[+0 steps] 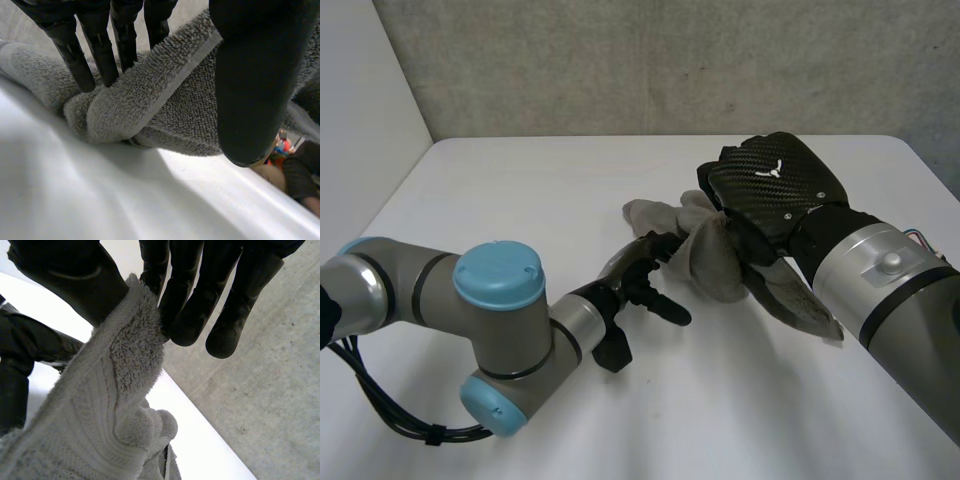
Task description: Fold the towel.
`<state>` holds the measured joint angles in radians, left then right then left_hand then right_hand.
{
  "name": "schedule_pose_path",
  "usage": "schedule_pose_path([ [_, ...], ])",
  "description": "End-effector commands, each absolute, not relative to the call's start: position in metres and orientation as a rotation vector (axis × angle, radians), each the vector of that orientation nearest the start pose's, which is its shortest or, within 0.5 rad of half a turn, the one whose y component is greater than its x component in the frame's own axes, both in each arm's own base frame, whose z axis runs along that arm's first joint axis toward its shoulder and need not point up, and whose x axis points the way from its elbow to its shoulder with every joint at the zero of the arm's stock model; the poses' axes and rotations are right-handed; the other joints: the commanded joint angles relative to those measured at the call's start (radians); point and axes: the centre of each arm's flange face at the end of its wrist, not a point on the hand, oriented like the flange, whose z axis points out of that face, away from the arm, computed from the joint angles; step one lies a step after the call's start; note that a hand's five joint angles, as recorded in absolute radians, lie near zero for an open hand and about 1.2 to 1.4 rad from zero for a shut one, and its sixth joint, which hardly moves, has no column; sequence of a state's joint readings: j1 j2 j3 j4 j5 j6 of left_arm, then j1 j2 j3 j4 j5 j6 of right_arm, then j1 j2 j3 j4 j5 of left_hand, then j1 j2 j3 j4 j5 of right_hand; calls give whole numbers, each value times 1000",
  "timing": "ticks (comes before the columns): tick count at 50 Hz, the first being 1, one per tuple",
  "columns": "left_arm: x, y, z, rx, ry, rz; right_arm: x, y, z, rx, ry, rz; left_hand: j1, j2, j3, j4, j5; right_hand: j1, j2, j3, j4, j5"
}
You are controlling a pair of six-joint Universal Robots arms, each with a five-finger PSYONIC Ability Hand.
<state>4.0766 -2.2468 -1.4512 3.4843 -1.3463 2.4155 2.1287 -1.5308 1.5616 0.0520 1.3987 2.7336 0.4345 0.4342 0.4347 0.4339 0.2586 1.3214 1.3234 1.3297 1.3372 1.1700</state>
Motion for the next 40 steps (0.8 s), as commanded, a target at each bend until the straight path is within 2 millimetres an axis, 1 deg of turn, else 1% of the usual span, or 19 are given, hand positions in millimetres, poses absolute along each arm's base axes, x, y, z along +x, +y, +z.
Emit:
schedule_pose_path([
  [1,-378,-236,125,-36,-1871,1045,280,-170,314,-1122,1771,-2019,249,249,249,249,250,75,73,67,59,52],
  [3,-380,-234,114,-22,-1897,1051,276,-165,325,-1105,1737,-2059,561,561,561,562,562,75,73,67,59,52],
  [4,-380,-234,114,-22,-1897,1051,276,-165,325,-1104,1737,-2059,563,563,563,563,564,75,73,67,59,52],
  [6,-383,-232,109,-19,-1911,1060,274,-162,331,-1094,1716,-2083,940,940,939,940,941,75,73,67,59,52],
  [10,-382,-233,114,-9,-1907,1082,272,-163,334,-1091,1710,-2101,962,962,962,962,963,75,73,67,59,52],
  [12,-378,-241,134,-1,-1880,1135,271,-166,335,-1086,1715,-2110,962,962,962,962,963,75,73,67,59,52],
  [13,-378,-241,134,-1,-1879,1136,267,-172,335,-1076,1735,-2123,962,962,962,962,963,75,73,67,59,52],
  [14,-372,-248,153,4,-1847,1185,262,-180,335,-1057,1760,-2142,962,962,962,962,963,75,73,67,59,52],
  [15,-372,-248,153,4,-1847,1185,262,-180,335,-1056,1760,-2142,962,962,962,962,963,75,73,67,59,52],
  [18,-325,-288,213,35,-1796,1404,247,-203,334,-1005,1834,-2174,962,962,962,962,963,75,73,67,59,52],
  [19,-325,-288,213,35,-1795,1405,247,-203,334,-1005,1835,-2174,962,962,962,962,963,75,73,67,59,52],
  [20,-311,-298,231,35,-1778,1471,244,-207,332,-997,1849,-2174,962,962,962,962,963,75,73,67,59,52],
  [21,-311,-298,232,35,-1778,1471,244,-207,332,-997,1849,-2174,962,962,962,962,963,75,73,67,59,52],
  [23,-302,-295,259,-37,-1764,1486,244,-208,330,-999,1855,-2167,962,962,962,962,963,75,73,67,59,52],
  [24,-302,-295,259,-38,-1764,1486,244,-208,330,-999,1855,-2167,962,962,962,962,963,75,73,67,59,52],
  [26,-302,-283,282,-134,-1746,1424,245,-207,330,-1007,1844,-2163,962,962,962,962,963,75,73,67,59,52],
  [28,-302,-275,294,-171,-1736,1394,245,-207,330,-1009,1840,-2163,962,962,962,962,963,75,73,67,59,52],
  [33,-300,-256,314,-228,-1754,1320,247,-212,322,-1018,1863,-2133,962,962,962,962,963,75,73,67,59,52],
  [40,-299,-259,305,-321,-1829,1353,250,-218,307,-1036,1908,-2079,962,962,962,962,963,75,73,67,59,52],
])
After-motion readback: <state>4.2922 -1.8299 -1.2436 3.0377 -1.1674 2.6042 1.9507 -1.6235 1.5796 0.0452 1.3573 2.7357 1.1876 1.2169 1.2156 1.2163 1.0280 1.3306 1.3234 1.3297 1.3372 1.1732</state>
